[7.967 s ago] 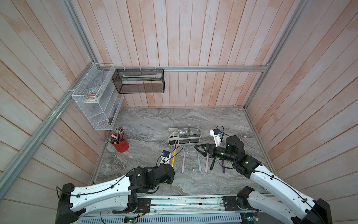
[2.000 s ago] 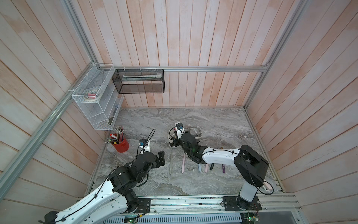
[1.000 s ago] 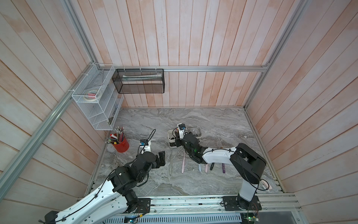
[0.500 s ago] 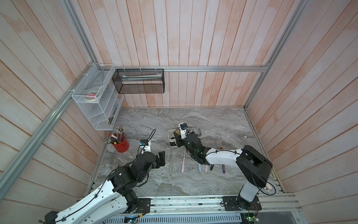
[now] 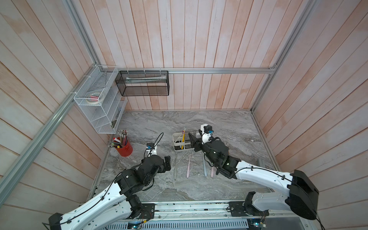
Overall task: Place the toothbrush into the toothbrush holder
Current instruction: Pick up the toothbrush from the center of the board.
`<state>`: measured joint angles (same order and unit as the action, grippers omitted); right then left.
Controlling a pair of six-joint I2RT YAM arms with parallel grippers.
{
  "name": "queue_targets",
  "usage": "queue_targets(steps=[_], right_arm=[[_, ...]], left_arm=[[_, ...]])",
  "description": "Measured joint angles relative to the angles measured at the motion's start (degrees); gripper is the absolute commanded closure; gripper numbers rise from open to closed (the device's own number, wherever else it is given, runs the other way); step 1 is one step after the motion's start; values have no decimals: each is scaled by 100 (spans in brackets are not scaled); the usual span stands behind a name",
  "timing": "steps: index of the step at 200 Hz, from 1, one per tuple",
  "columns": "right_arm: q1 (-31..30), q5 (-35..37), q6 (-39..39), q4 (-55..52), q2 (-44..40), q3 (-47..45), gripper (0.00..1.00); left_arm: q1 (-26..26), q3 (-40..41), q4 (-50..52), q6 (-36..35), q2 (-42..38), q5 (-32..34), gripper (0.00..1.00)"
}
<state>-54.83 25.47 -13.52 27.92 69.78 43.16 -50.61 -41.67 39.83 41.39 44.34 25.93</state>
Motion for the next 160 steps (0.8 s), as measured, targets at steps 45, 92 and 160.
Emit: queue_targets(steps=[45, 92, 160], right_arm=[[245, 557, -935, -2020, -1097, -376, 30], [247, 570, -1377, -2892, -1705, -953, 30], [247, 573, -1386, -3189, -2297, -953, 29]], left_arm=[[0, -13, 92, 103, 772, -42, 0], [-2, -11, 11, 240, 1617, -273, 0], [-2, -68, -566, 389, 2990, -466, 5]])
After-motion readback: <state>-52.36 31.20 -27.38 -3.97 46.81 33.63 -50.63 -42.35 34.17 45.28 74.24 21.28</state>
